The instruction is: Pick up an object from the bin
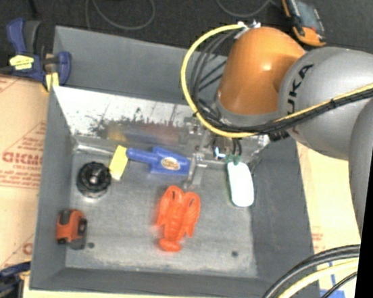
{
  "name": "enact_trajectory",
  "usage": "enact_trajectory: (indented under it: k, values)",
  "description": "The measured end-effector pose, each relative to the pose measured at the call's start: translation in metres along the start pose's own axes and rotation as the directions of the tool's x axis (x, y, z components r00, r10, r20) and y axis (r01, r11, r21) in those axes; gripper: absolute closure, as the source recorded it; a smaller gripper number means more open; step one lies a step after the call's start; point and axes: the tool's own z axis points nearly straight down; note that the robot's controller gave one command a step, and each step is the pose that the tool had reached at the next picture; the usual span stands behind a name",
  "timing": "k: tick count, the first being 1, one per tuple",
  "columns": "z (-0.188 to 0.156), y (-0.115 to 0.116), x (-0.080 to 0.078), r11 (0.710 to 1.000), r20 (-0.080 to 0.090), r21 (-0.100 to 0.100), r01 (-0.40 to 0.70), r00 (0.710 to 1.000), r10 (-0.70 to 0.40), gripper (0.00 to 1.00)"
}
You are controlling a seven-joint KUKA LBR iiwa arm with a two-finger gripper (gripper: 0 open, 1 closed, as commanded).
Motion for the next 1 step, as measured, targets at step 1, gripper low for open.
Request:
enact_trajectory:
  k: [1]
  values:
    - [-0.0053,0.0000,-0.0014,1.000,0.008,-0.001,0.000,1.000,0.000,0.00]
